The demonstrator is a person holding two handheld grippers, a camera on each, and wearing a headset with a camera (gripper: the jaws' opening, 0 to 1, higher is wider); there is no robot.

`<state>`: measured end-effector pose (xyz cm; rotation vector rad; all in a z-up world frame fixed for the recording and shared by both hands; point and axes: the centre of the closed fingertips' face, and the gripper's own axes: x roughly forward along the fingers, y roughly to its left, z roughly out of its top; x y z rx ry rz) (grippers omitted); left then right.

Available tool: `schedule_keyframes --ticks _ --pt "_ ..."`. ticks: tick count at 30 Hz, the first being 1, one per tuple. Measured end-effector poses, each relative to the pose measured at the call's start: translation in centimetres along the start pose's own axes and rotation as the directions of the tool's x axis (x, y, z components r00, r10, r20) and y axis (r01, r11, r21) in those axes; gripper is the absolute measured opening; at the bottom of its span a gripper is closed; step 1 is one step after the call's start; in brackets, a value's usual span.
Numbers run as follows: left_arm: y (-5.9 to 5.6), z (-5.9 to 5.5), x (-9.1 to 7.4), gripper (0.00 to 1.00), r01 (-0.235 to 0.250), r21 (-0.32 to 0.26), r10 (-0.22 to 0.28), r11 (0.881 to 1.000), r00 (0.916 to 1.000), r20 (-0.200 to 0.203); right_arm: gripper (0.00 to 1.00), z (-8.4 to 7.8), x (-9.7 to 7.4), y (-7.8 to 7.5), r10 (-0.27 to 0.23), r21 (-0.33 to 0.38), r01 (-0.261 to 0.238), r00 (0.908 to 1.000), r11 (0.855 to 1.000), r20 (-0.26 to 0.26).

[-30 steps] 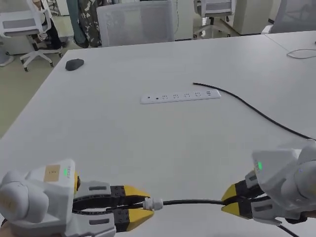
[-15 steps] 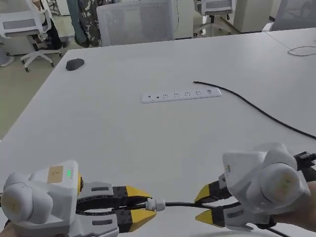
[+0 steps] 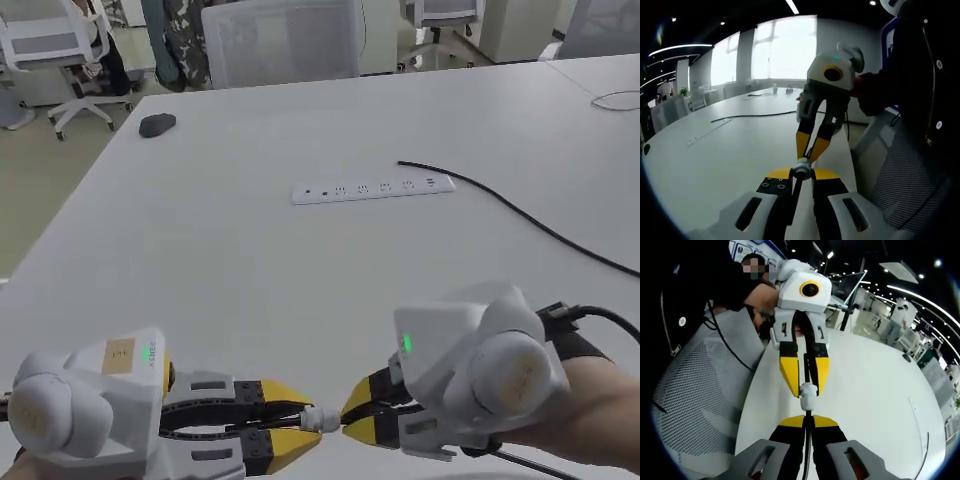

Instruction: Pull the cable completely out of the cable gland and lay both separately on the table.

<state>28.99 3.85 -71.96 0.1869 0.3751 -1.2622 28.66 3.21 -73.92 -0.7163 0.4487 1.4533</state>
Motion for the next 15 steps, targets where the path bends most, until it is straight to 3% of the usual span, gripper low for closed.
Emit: schedule_keyframes --ticks 5,12,15 --pt "0.2 0.0 -0.3 0.15 -0.005 0.005 0.005 1.000 1.0000 -0.003 0.00 -1.2 -0.5 -0.2 -0.002 0.009 0.002 0.9995 1.000 -0.032" --pt "1.3 -0.2 -2.7 0.15 -0.046 0.005 0.046 0.999 0.9989 -0.003 0.00 -3.3 -1.5 -1.0 -0.021 0.016 0.023 0.9959 1.000 -0.088" --pt "1.8 -0.6 -4.0 0.15 -0.082 0.009 0.083 0.997 0.9966 -0.007 0.00 -3.2 -1.7 -1.0 -0.015 0.036 0.018 0.9969 0.999 -0.077"
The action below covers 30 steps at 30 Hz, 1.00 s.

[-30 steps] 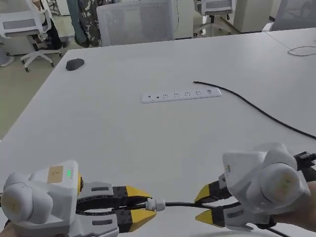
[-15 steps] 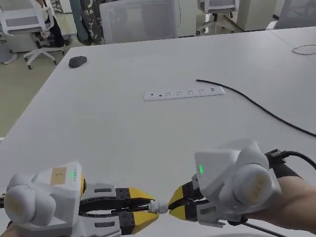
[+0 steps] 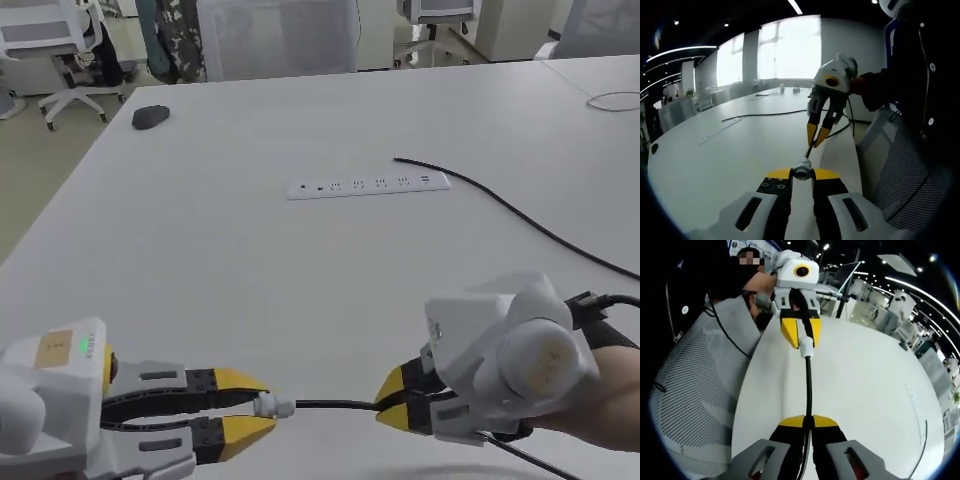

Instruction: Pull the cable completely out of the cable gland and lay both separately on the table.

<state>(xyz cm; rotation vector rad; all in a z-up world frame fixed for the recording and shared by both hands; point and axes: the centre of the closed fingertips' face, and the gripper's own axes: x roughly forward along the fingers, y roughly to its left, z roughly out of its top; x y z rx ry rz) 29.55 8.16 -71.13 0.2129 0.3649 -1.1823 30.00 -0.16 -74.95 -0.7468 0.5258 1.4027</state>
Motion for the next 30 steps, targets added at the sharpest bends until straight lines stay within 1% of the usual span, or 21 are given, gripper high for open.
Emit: schedule_keyframes --ticks 2,4,5,6,7,8,11,13,14,15,16,17,18,20,22,23,24,25,26,27,30 --pt "0.3 -0.3 -0.8 0.15 -0.027 -0.015 0.027 1.000 0.9996 0.006 0.00 0.3 0.1 0.0 0.001 0.007 -0.001 1.0000 1.000 0.006" --pt "0.5 -0.6 -1.6 0.15 -0.056 -0.015 0.056 0.998 0.9984 0.007 0.00 0.2 0.5 -0.2 -0.005 0.009 0.005 1.0000 1.000 -0.008" --pt "0.6 -0.6 -2.2 0.15 -0.071 -0.032 0.071 0.997 0.9972 0.024 0.00 0.0 0.7 -0.5 -0.024 0.030 0.025 0.9994 0.999 -0.025" --pt "0.8 -0.8 -2.6 0.15 -0.087 -0.036 0.088 0.996 0.9958 0.027 0.00 -0.2 0.8 -0.9 -0.046 0.044 0.048 0.9982 0.998 -0.038" --pt "1.0 -1.1 -3.0 0.15 -0.105 -0.039 0.106 0.994 0.9941 0.024 0.00 -0.1 1.0 -1.0 -0.047 0.049 0.049 0.9981 0.998 -0.040" --pt "1.0 -1.3 -3.3 0.15 -0.112 -0.050 0.113 0.992 0.9933 0.025 0.00 0.1 1.1 -1.0 -0.044 0.057 0.046 0.9984 0.997 -0.034" --pt "1.3 -2.3 -4.7 0.15 -0.161 -0.084 0.164 0.983 0.9856 0.041 0.00 1.2 1.6 -1.3 -0.055 0.122 0.055 0.9985 0.991 -0.002" --pt "1.4 -3.5 -5.9 0.15 -0.201 -0.110 0.206 0.973 0.9776 0.041 0.00 2.3 2.2 -1.9 -0.076 0.151 0.072 0.9970 0.986 0.017" --pt "1.3 -3.8 -6.3 0.15 -0.207 -0.124 0.214 0.970 0.9760 0.042 0.00 3.0 2.6 -2.0 -0.072 0.163 0.066 0.9971 0.984 0.027" --pt "1.4 -4.1 -6.8 0.15 -0.224 -0.134 0.232 0.965 0.9717 0.045 0.00 3.4 2.9 -2.2 -0.080 0.169 0.073 0.9963 0.983 0.033" --pt "1.7 -4.4 -7.5 0.15 -0.260 -0.150 0.271 0.954 0.9610 0.056 0.00 4.0 3.4 -2.5 -0.088 0.168 0.080 0.9953 0.983 0.040" --pt "1.6 -4.7 -7.9 0.15 -0.269 -0.175 0.283 0.947 0.9574 0.058 0.00 4.4 3.8 -2.7 -0.088 0.179 0.079 0.9950 0.981 0.046" --pt "1.9 -5.2 -8.7 0.15 -0.303 -0.185 0.318 0.935 0.9460 0.061 0.00 5.2 4.3 -3.0 -0.098 0.203 0.083 0.9933 0.976 0.062" --pt "1.8 -6.0 -9.6 0.15 -0.333 -0.213 0.354 0.918 0.9328 0.068 0.00 6.7 5.2 -2.9 -0.079 0.237 0.053 0.9916 0.970 0.102" --pt "1.5 -6.9 -10.3 0.15 -0.353 -0.245 0.379 0.903 0.9225 0.071 0.00 7.7 6.2 -3.0 -0.088 0.220 0.061 0.9893 0.974 0.116" --pt "1.4 -7.2 -10.5 0.15 -0.358 -0.252 0.386 0.899 0.9195 0.072 0.00 8.1 6.6 -3.0 -0.093 0.220 0.063 0.9874 0.973 0.128" --pt "1.3 -7.6 -10.8 0.15 -0.366 -0.256 0.395 0.895 0.9156 0.074 0.00 8.9 7.0 -3.1 -0.109 0.219 0.071 0.9806 0.973 0.163" --pt "1.3 -8.3 -11.1 0.15 -0.378 -0.267 0.409 0.886 0.9099 0.069 0.00 9.9 7.6 -3.0 -0.111 0.235 0.062 0.9728 0.970 0.203" --pt "1.3 -8.7 -11.4 0.15 -0.389 -0.282 0.422 0.877 0.9041 0.066 0.00 10.7 8.3 -2.7 -0.108 0.267 0.046 0.9686 0.962 0.224" --pt "1.4 -9.3 -11.8 0.15 -0.407 -0.295 0.443 0.865 0.8943 0.065 0.00 11.3 8.8 -2.5 -0.104 0.263 0.039 0.9653 0.964 0.240" --pt "1.6 -9.9 -12.6 0.15 -0.435 -0.314 0.478 0.844 0.8757 0.072 0.00 12.8 10.3 -2.1 -0.093 0.264 0.019 0.9586 0.964 0.269"
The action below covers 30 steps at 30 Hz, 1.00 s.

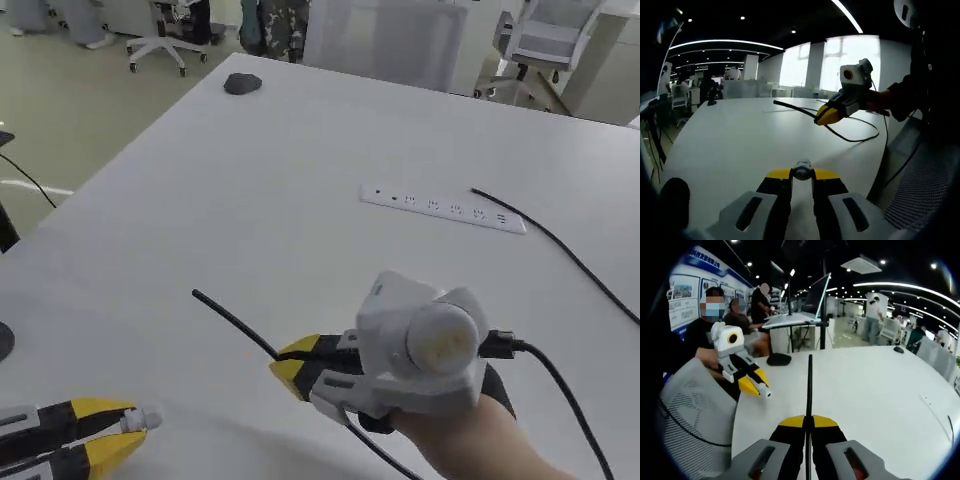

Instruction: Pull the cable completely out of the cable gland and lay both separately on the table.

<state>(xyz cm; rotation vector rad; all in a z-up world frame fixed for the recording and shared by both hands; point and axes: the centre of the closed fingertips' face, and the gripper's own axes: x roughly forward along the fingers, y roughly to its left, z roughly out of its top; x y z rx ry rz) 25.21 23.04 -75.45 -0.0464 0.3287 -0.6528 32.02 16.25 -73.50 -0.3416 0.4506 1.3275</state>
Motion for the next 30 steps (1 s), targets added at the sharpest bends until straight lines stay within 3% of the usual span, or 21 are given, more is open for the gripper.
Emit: schedule_keyframes --ticks 3,7,9,14,19,20,21,23,27,30 --pt "0.5 -0.4 -0.6 0.15 -0.027 -0.022 0.027 0.999 0.9996 0.013 0.00 0.6 1.9 0.8 0.029 0.073 -0.031 0.9993 0.997 0.023" --pt "1.2 -1.7 -1.2 0.15 -0.062 -0.015 0.062 0.998 0.9980 -0.011 0.00 1.4 4.3 1.8 0.049 0.182 -0.060 0.9965 0.981 0.068" --pt "1.7 -2.3 -1.5 0.15 -0.084 -0.036 0.084 0.996 0.9965 -0.003 0.00 1.3 5.6 2.2 0.047 0.200 -0.062 0.9958 0.978 0.079" --pt "2.7 -3.3 -2.1 0.15 -0.152 -0.063 0.152 0.986 0.9883 0.010 0.00 -0.4 8.8 2.9 0.045 0.188 -0.054 0.9976 0.981 0.052" --pt "2.5 -5.0 -2.0 0.15 -0.166 -0.067 0.166 0.984 0.9861 -0.008 0.00 -1.1 10.3 2.9 0.030 0.190 -0.035 0.9991 0.981 0.029" --pt "2.6 -5.5 -2.0 0.15 -0.164 -0.071 0.164 0.984 0.9865 -0.006 0.00 -1.1 10.6 2.9 0.032 0.203 -0.038 0.9989 0.978 0.033" --pt "2.5 -5.5 -2.0 0.15 -0.160 -0.111 0.163 0.981 0.9864 0.021 0.00 -1.0 10.6 3.0 0.028 0.203 -0.035 0.9990 0.979 0.036" --pt "2.9 -6.0 -2.1 0.15 -0.183 -0.113 0.186 0.977 0.9824 0.019 0.00 -1.3 11.0 2.6 0.013 0.186 -0.018 0.9996 0.982 0.026" --pt "3.0 -5.8 -2.0 0.15 -0.189 -0.131 0.197 0.973 0.9790 0.052 0.00 -2.1 11.5 2.2 -0.005 0.145 0.004 1.0000 0.989 0.005" --pt "2.9 -5.7 -2.0 0.15 -0.190 -0.109 0.197 0.976 0.9789 0.055 0.00 -2.2 11.7 2.0 -0.017 0.139 0.017 0.9998 0.990 -0.001"
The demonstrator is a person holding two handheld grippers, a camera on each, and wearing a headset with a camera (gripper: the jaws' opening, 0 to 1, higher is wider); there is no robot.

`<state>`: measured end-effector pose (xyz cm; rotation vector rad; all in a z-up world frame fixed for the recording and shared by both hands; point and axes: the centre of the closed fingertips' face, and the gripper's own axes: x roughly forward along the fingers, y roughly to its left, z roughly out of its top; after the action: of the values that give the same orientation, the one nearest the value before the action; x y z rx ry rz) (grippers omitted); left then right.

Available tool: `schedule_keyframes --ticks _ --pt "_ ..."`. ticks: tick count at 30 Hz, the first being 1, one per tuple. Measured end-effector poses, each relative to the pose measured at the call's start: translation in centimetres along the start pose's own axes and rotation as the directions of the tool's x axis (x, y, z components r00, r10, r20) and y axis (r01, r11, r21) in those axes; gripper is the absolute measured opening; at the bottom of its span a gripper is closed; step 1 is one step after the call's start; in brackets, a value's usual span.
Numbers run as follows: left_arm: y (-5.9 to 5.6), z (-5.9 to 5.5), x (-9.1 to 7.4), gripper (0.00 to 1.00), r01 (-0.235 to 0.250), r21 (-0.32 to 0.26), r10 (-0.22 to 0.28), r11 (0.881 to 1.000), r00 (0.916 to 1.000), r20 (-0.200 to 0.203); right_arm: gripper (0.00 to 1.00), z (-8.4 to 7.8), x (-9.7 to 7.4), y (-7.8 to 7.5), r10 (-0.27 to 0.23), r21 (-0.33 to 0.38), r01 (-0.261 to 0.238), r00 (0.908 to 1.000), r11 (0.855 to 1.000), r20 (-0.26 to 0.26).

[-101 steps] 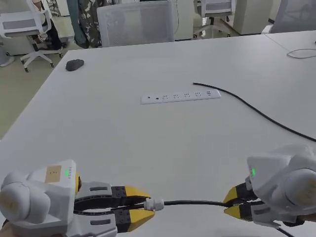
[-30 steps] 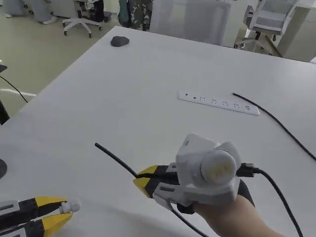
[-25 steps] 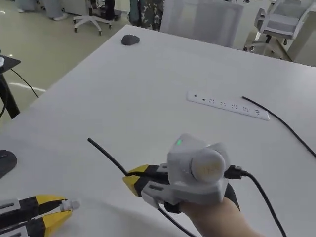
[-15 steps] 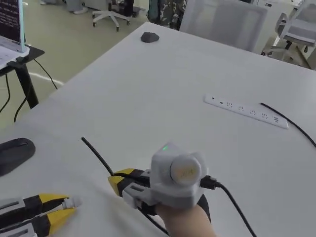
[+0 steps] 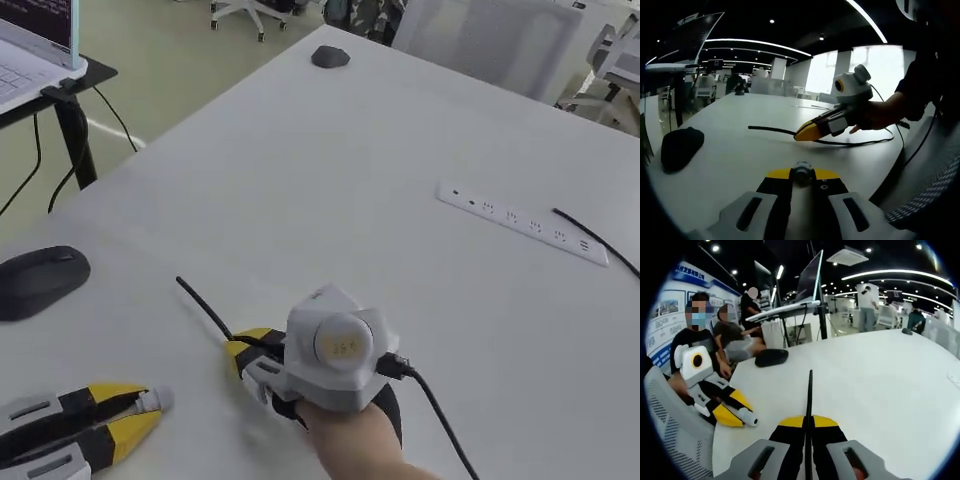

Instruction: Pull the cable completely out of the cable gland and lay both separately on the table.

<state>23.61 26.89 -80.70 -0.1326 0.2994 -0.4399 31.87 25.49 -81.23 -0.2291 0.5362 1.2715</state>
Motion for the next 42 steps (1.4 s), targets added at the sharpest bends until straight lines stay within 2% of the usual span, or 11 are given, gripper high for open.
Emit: schedule_keyframes --ticks 8,11,14,22,25,26,28,31,33,39,42 --pt "0.3 0.1 0.0 0.16 -0.003 -0.001 0.003 1.000 0.9999 0.011 0.00 -0.6 0.6 -0.1 -0.011 -0.094 0.009 0.9998 0.995 -0.017" --pt "0.5 0.2 -0.1 0.16 -0.018 -0.015 0.018 1.000 0.9996 0.023 0.06 -0.6 1.0 -0.5 -0.029 -0.108 0.028 0.9995 0.994 -0.010" --pt "0.2 0.5 -0.1 0.25 0.002 -0.052 0.000 0.999 0.9990 0.044 0.10 -0.6 0.9 -0.6 -0.027 -0.119 0.026 0.9995 0.993 -0.014" --pt "0.2 0.9 0.0 0.49 -0.018 -0.032 0.019 0.999 0.9990 0.041 0.33 -0.8 0.8 -0.6 -0.023 -0.121 0.021 0.9995 0.992 -0.019" --pt "0.3 1.0 0.2 0.71 -0.035 -0.007 0.036 0.999 0.9986 0.039 0.48 -0.4 0.7 -0.5 -0.020 -0.106 0.020 0.9998 0.994 0.001" --pt "1.4 1.2 0.3 0.79 -0.089 -0.015 0.090 0.996 0.9946 0.051 0.54 -0.1 0.6 -0.6 -0.027 -0.102 0.028 0.9996 0.994 0.011" --pt "1.5 1.5 0.3 0.91 -0.083 -0.021 0.085 0.996 0.9941 0.069 0.59 0.3 0.4 -0.8 -0.032 -0.095 0.034 0.9992 0.995 0.022" --pt "1.2 2.1 0.2 0.93 -0.072 -0.012 0.073 0.997 0.9944 0.076 0.74 0.8 0.2 -1.0 -0.037 -0.061 0.040 0.9981 0.997 0.050" --pt "0.8 2.3 0.3 0.97 -0.056 -0.008 0.057 0.998 0.9956 0.075 0.98 1.0 0.3 -1.4 -0.054 -0.066 0.059 0.9961 0.996 0.070" --pt "0.8 2.1 0.4 0.99 -0.059 0.063 0.058 0.996 0.9981 0.022 0.99 1.0 -1.6 -1.3 -0.065 -0.088 0.070 0.9958 0.994 0.064" --pt "0.8 2.4 0.3 0.99 -0.053 0.052 0.052 0.997 0.9986 0.013 0.99 0.8 -3.4 -2.8 -0.112 -0.069 0.117 0.9914 0.991 0.067"
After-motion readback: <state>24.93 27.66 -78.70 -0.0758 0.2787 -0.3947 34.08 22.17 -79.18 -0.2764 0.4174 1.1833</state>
